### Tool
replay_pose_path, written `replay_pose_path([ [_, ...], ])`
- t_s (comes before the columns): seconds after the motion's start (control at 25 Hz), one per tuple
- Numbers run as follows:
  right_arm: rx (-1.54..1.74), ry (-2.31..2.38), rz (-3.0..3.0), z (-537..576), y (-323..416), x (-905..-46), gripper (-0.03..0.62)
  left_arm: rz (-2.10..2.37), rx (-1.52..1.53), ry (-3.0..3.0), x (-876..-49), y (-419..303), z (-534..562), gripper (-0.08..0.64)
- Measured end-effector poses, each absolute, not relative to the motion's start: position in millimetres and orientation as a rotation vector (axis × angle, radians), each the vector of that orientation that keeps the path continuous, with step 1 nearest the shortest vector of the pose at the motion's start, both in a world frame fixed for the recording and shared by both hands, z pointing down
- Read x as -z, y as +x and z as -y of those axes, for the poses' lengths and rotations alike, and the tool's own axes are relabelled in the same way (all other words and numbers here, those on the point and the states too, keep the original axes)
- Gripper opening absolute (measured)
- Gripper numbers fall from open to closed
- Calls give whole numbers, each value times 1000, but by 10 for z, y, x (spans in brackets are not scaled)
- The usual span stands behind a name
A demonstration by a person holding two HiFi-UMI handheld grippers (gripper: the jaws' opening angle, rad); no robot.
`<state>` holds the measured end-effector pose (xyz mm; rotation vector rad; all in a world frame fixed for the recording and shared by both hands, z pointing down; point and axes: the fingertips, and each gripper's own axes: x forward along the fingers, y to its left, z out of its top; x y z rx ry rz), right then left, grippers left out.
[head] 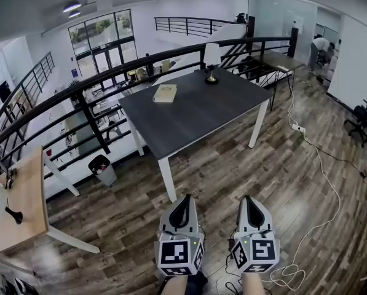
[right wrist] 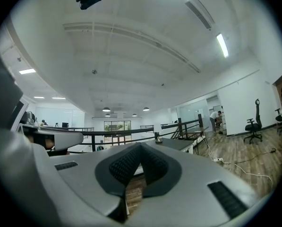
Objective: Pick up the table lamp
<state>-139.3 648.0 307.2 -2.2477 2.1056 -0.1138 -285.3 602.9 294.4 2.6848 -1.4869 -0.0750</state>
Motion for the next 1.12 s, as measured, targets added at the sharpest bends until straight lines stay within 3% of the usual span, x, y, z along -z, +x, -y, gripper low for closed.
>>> replay_pose_path([
  [1.12, 116, -2288, -2097, -4783, -1186, -3175, -8, 1460, 75, 2676, -3052, -2652, -4293, 20],
])
